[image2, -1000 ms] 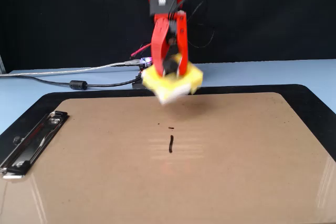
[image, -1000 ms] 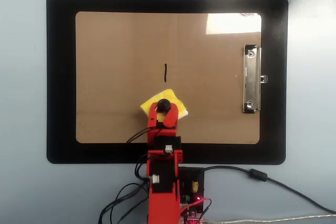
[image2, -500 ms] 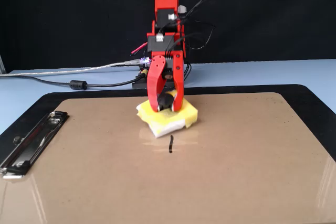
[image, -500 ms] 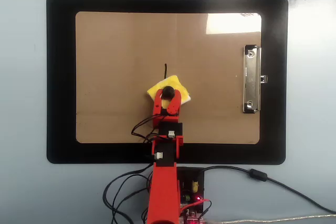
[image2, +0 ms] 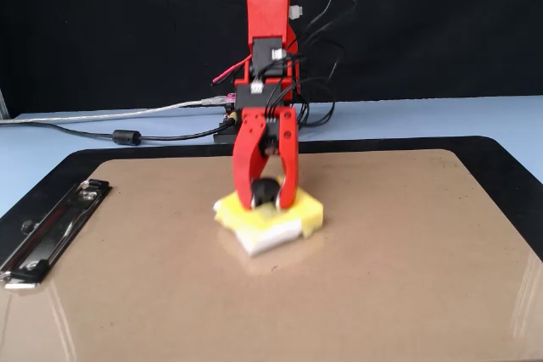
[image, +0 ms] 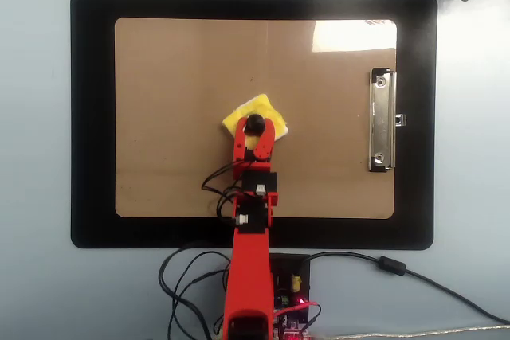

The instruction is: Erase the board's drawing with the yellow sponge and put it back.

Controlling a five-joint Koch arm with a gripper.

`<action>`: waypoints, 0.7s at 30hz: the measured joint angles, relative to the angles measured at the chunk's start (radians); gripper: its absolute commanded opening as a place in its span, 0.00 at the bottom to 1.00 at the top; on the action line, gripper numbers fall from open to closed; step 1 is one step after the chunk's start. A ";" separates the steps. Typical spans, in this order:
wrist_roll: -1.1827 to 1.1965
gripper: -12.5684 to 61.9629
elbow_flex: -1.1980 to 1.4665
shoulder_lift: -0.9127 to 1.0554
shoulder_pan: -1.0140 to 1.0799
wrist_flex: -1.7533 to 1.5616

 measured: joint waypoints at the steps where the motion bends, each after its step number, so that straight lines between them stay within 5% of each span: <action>1: 0.000 0.06 0.118 0.109 -0.020 -0.002; 6: 0.005 0.06 0.282 0.339 -0.064 0.021; 9: 0.006 0.06 0.230 0.242 -0.064 0.023; 17: -0.002 0.06 -0.394 -0.393 -0.072 -0.087; 21: 0.000 0.06 -0.364 -0.256 -0.080 -0.005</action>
